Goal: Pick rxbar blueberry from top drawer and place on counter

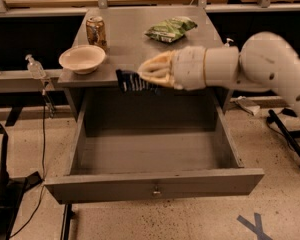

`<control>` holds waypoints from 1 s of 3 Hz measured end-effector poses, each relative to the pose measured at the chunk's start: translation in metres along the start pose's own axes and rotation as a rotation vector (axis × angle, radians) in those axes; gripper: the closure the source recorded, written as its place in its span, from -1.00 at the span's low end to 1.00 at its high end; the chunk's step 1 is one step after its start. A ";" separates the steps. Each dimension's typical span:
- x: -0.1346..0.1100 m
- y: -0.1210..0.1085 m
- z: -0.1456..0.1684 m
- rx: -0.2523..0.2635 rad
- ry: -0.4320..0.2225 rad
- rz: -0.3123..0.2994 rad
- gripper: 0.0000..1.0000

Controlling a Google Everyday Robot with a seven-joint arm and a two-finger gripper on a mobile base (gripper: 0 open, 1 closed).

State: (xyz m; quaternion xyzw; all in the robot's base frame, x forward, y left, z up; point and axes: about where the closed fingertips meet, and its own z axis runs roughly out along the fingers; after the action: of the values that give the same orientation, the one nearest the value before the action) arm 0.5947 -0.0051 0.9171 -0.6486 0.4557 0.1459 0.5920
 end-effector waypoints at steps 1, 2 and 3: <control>-0.005 -0.047 -0.011 0.014 0.040 -0.007 1.00; 0.020 -0.087 -0.008 0.014 0.099 0.055 1.00; 0.076 -0.134 0.020 -0.004 0.195 0.215 1.00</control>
Offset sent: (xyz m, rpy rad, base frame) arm 0.1775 -0.0572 0.0752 -0.0330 0.1957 -0.2468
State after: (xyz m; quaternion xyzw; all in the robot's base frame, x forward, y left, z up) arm 0.7449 -0.0348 0.9416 -0.6082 0.5775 0.1456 0.5247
